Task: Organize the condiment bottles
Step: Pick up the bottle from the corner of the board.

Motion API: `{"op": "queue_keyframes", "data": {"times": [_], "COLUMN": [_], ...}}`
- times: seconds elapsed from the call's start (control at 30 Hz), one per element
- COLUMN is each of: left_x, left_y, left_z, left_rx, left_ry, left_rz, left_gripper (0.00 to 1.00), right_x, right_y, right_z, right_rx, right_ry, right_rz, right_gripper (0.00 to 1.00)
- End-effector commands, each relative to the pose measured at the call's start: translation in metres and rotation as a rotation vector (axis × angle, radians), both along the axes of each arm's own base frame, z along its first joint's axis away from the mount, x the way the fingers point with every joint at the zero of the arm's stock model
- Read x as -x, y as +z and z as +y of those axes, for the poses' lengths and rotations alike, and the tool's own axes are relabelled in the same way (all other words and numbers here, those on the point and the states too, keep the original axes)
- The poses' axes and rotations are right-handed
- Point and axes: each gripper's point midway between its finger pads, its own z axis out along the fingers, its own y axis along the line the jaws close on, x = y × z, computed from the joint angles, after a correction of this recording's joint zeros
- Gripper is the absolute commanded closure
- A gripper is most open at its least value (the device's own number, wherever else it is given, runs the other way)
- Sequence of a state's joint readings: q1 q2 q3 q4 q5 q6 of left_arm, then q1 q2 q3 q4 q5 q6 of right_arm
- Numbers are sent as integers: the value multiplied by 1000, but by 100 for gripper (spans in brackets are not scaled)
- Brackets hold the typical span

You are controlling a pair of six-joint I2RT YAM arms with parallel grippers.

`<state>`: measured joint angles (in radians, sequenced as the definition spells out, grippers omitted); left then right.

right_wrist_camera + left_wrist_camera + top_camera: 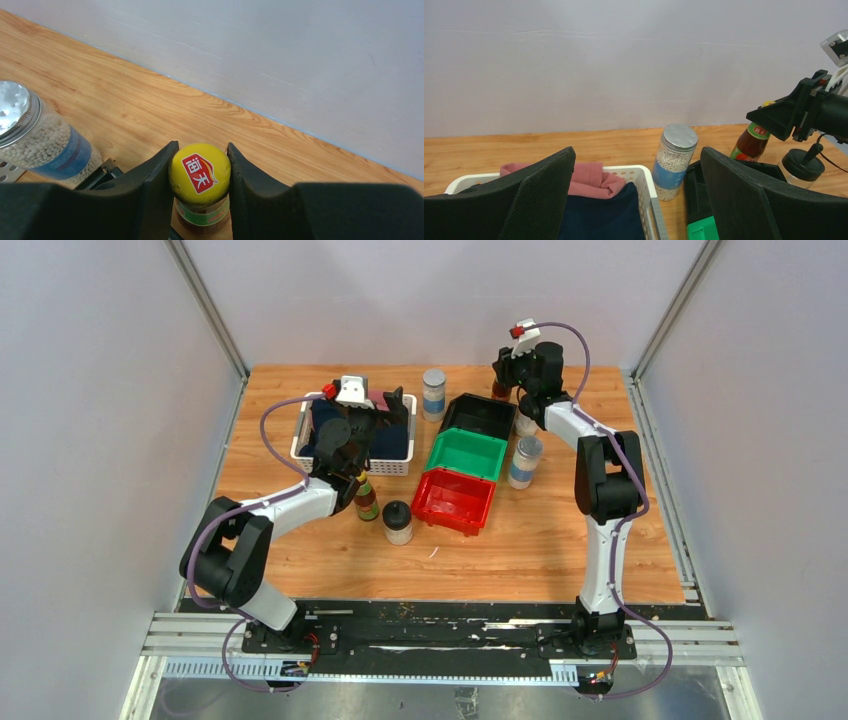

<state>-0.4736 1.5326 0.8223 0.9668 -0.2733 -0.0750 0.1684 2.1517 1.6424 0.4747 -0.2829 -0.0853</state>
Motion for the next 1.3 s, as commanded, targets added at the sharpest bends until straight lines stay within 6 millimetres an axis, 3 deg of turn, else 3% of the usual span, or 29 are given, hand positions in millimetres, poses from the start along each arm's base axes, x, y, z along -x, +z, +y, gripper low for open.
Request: {"op": "queue_keyframes", "data": {"times": [0.0, 0.87, 1.27], "left_x": [5, 1, 1], "left_y": [13, 14, 16], "left_z": [8, 6, 6], "left_rx": [28, 18, 22], "left_ry": [21, 20, 17], "left_rz": [-37, -34, -33], "left_gripper": [0, 0, 0], "right_x": [-5, -7, 2], "right_y": [43, 114, 148], "right_z": [-5, 0, 0], "right_rx": [23, -36, -55], "right_ry": [-22, -8, 0], "right_rz": [-111, -238, -290], "right_gripper": [100, 100, 100]}}
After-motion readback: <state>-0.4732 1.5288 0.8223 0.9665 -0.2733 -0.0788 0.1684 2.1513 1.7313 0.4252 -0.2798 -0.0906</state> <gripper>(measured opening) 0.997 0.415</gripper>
